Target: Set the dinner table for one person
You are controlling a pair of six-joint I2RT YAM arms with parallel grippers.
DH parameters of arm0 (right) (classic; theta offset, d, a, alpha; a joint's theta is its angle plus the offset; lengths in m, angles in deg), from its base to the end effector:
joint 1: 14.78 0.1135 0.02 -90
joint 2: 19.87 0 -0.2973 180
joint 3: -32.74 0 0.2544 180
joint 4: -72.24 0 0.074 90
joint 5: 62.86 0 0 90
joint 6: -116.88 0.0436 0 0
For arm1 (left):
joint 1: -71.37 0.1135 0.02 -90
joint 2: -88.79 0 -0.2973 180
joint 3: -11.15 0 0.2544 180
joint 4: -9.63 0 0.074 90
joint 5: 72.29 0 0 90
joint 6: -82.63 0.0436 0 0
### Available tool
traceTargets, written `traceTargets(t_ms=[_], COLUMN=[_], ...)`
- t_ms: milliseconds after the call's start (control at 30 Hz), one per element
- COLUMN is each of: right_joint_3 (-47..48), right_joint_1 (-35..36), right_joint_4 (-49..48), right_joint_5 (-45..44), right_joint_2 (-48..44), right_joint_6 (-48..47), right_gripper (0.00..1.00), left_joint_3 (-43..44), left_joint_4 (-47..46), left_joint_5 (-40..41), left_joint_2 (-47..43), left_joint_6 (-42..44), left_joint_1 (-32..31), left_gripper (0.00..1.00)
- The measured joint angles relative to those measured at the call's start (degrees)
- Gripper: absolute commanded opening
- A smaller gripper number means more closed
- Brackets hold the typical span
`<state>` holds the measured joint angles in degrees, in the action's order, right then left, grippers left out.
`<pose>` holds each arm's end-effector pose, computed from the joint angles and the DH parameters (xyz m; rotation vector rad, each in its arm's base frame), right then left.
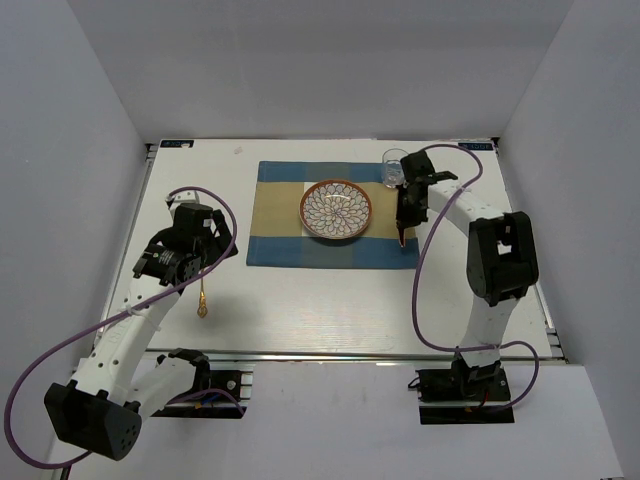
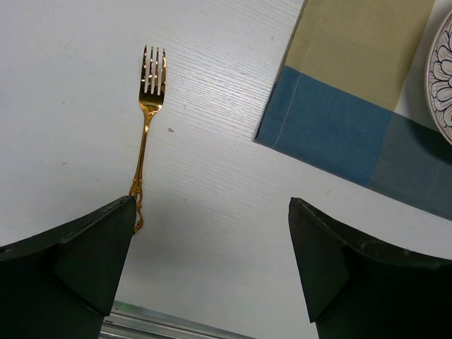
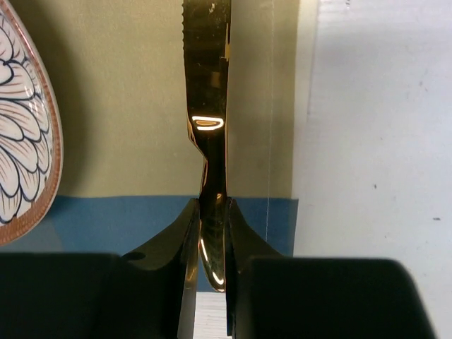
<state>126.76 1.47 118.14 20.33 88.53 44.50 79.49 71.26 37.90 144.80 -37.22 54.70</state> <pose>0.4032 0.1121 0.2306 0.0724 2.6106 0.0532 0.1741 -0.0364 0.3272 -0.4252 2.3243 0.0403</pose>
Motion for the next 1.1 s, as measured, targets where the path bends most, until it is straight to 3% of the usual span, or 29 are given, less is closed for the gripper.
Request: traceTargets(t_ms=[700,833,900,933,967,1100], right_joint_3=[1.0,0.9,0.9,0.9,0.9,0.9], right_joint_1=[-1.3,-1.5,-1.5,-1.5,-1.5,-1.2], right_joint_4=[2.1,1.9,1.9,1.9,1.9,1.7], right_joint_5=[1.3,1.4,2.2,2.7,3.2,5.1], right_joint_2=[6.2,6.2,6.2,6.2,6.2,3.7], right_joint_6=[-3.1,-3.0,-2.9,-2.9,-2.4,-2.0], right_gripper=[0.0,0.38,0.45,0.7,0.89,0.89], left_joint_3=[0.0,0.0,0.0,0.0,0.0,0.0], left_joint_4=[-0.1,-0.1,-0.1,-0.1,-0.1,0.0], left_joint_5=[0.0,0.0,0.0,0.0,0.0,0.4], left_joint_2=[0.1,0.5,0.6,0.7,0.7,1.5], left_joint_6=[0.0,0.0,0.0,0.0,0.0,-0.6], left_joint_1=[0.0,0.0,0.0,0.0,0.0,0.1], left_gripper=[0.98,0.98,0.98,0.98,0.98,0.98])
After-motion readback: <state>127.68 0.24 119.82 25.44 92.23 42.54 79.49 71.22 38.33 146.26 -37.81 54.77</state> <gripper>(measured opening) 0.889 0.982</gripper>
